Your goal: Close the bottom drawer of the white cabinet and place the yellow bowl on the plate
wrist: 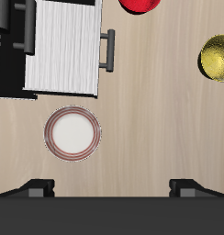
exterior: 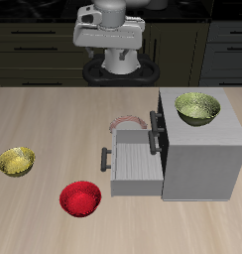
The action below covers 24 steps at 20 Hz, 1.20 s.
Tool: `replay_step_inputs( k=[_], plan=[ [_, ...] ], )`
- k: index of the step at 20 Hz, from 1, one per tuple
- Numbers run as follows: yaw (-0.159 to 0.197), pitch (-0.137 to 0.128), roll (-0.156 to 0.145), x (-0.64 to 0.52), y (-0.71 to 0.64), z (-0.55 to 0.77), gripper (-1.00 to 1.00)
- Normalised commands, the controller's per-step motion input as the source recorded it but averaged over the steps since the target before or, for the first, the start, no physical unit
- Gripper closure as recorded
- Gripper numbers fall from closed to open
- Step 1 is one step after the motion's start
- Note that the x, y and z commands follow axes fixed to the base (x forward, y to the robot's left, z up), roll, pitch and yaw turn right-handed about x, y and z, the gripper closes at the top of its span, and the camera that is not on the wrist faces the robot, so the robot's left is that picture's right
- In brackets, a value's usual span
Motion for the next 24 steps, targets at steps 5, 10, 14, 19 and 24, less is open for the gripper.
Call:
replay_step_inputs(
  k=[5,10,14,19,24],
  plan=[
    [-0.003,0.023,0.036,0.27,-0.29,0.12,-1.0],
    [-0.006,-0.017,-0.034,0.23,-0.21,0.1,-1.0],
    [-0.02,0.014,-0.012,0.33,-0.21,0.06,-1.0],
    [0.024,0.001,-0.029,0.36,-0.3,0.1,-1.0],
    [0.036,0.017,0.042,0.35,-0.21,0.06,-1.0]
  ],
)
